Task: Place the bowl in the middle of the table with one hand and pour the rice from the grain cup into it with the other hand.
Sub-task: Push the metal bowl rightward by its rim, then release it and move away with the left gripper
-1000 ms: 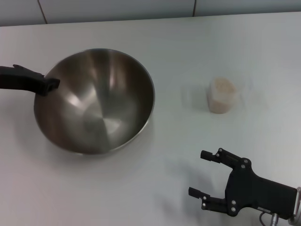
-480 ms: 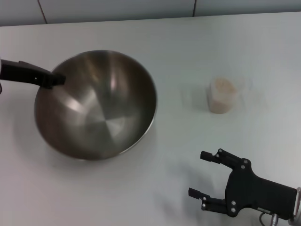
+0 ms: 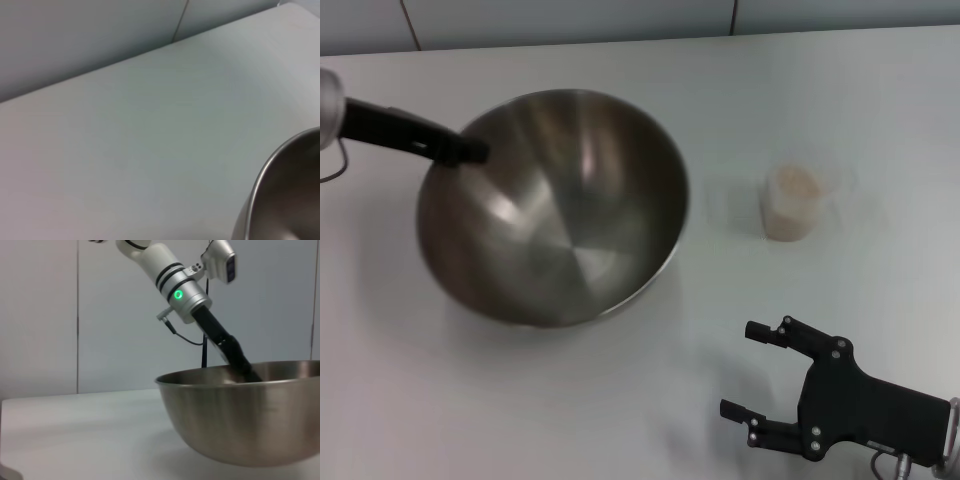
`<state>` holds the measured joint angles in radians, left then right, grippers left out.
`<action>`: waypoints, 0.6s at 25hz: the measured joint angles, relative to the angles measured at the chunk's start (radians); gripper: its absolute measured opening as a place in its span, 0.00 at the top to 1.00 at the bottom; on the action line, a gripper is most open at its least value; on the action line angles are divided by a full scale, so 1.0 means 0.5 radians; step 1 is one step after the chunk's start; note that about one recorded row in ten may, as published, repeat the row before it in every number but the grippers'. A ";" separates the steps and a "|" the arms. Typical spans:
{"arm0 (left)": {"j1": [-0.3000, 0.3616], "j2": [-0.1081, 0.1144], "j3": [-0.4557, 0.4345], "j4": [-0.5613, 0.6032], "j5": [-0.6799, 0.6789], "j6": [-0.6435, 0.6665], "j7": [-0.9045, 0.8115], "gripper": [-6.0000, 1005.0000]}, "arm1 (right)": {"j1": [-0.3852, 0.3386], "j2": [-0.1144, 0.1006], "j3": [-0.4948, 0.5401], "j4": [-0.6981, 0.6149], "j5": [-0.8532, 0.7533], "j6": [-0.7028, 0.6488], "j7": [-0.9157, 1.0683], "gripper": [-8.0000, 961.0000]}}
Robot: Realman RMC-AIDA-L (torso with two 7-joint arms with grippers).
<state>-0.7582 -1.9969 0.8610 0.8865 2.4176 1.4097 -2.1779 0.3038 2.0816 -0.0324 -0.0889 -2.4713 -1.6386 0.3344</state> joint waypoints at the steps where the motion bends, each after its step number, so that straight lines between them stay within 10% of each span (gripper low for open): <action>1: -0.014 -0.014 0.009 -0.002 0.001 -0.021 -0.012 0.98 | 0.001 0.000 0.001 0.000 0.000 0.000 0.000 0.14; 6: -0.107 -0.108 0.063 -0.050 0.104 -0.136 -0.034 0.97 | 0.008 0.000 0.000 0.000 0.000 -0.005 0.000 0.14; 15: -0.202 -0.138 0.070 -0.198 0.201 -0.261 -0.023 0.97 | 0.006 0.000 0.000 -0.004 0.000 -0.014 0.000 0.14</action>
<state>-0.8593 -2.0659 0.8962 0.7878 2.5180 1.2792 -2.1895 0.3069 2.0815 -0.0323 -0.0908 -2.4712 -1.6457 0.3344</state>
